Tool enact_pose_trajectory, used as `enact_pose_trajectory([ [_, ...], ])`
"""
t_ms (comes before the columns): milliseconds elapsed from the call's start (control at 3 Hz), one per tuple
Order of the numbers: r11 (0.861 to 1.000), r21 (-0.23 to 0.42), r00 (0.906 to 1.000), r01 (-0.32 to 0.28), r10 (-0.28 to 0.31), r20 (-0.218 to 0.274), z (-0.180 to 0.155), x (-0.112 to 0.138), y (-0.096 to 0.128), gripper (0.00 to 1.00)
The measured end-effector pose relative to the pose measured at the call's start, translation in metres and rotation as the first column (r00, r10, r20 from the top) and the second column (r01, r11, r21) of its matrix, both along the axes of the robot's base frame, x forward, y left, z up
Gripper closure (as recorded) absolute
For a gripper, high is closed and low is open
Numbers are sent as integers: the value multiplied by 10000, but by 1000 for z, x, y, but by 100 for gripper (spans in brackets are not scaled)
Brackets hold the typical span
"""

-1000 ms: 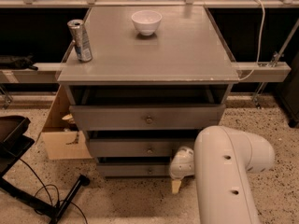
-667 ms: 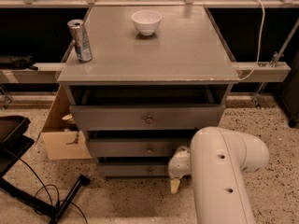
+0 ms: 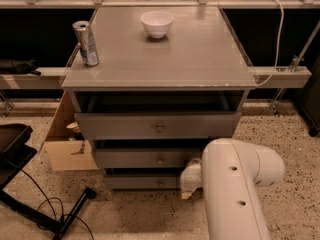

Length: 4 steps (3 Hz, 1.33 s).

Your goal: Open bottom drawer

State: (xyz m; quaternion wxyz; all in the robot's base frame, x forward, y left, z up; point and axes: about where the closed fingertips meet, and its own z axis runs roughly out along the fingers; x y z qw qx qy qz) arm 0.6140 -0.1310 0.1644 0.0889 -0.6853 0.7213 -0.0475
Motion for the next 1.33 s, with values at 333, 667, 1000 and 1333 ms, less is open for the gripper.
enact_pose_trajectory([
  [333,10000,0,10000,0,0,0,5,0,0,65],
  [667,10000,-1,10000,0,0,-1,11,0,0,87],
  [1000,10000,-1,10000,1,-1,-1,17,0,0,100],
  [1333,10000,-2,10000,1,-1,-1,25,0,0,100],
])
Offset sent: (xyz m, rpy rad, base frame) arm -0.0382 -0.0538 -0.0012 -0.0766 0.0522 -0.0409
